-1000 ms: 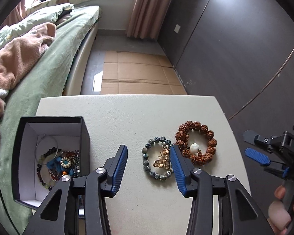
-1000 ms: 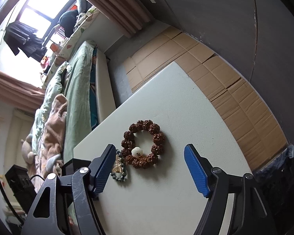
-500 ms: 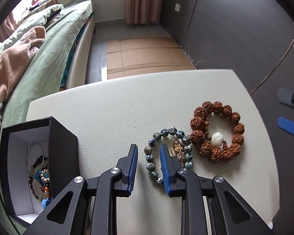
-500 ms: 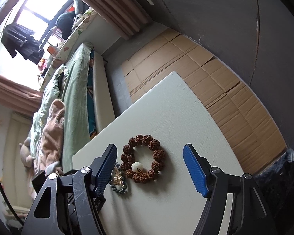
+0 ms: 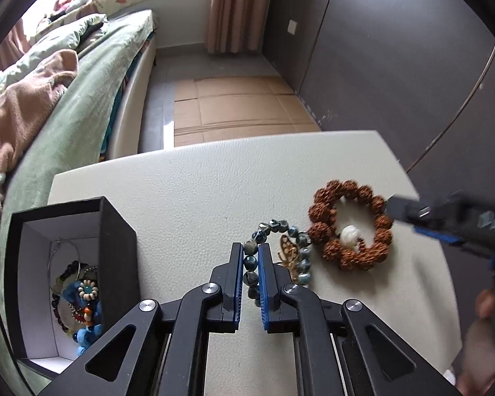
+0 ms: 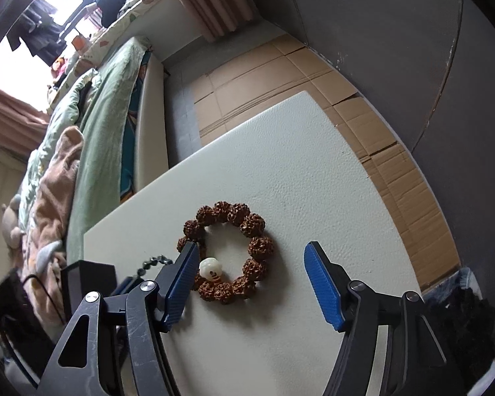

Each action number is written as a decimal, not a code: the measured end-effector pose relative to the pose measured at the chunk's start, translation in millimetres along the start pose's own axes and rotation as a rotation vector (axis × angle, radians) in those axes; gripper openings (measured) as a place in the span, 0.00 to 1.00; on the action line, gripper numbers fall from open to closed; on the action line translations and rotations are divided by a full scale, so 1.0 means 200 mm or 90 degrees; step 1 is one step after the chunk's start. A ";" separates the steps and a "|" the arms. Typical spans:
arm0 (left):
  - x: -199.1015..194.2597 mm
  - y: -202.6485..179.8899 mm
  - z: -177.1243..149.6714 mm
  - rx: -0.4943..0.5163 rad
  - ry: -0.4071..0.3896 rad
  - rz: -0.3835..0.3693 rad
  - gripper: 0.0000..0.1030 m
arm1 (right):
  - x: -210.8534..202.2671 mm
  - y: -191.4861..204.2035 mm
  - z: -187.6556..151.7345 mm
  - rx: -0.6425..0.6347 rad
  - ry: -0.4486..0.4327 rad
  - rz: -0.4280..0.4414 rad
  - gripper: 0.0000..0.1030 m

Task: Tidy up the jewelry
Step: 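Lift the grey bracelet with the left tool while the right tool grasps the brown bead bracelet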

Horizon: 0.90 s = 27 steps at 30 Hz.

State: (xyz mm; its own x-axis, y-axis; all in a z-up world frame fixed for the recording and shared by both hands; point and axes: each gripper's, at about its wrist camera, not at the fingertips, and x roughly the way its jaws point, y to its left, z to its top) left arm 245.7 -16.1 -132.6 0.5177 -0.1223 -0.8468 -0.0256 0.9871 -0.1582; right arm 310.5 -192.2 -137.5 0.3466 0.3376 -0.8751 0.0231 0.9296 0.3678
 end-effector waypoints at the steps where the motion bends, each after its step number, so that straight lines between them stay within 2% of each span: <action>1: -0.02 0.00 0.00 -0.005 -0.005 -0.009 0.08 | 0.02 0.01 -0.01 -0.008 0.005 -0.006 0.62; 5: -0.08 0.01 0.00 -0.016 -0.025 -0.031 0.08 | 0.08 0.06 -0.03 -0.042 0.020 -0.039 0.40; 8: -0.13 0.03 0.00 -0.018 -0.036 -0.038 0.08 | 0.11 0.08 -0.05 -0.069 0.027 -0.095 0.22; 15: -0.22 0.08 -0.02 -0.041 -0.059 -0.055 0.08 | 0.00 0.08 -0.10 -0.082 -0.006 -0.073 0.21; 23: -0.37 0.16 -0.05 -0.067 -0.098 -0.079 0.08 | -0.24 0.08 -0.14 -0.063 -0.087 0.022 0.21; 27: -0.45 0.21 -0.06 -0.079 -0.121 -0.082 0.08 | -0.30 0.12 -0.15 -0.063 -0.106 0.052 0.21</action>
State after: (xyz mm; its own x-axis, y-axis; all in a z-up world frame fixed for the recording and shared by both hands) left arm 188.1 34.4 -68.4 0.6741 -0.2137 -0.7071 -0.0474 0.9427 -0.3301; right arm 262.0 -185.7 -86.2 0.4939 0.3904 -0.7770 -0.1000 0.9131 0.3952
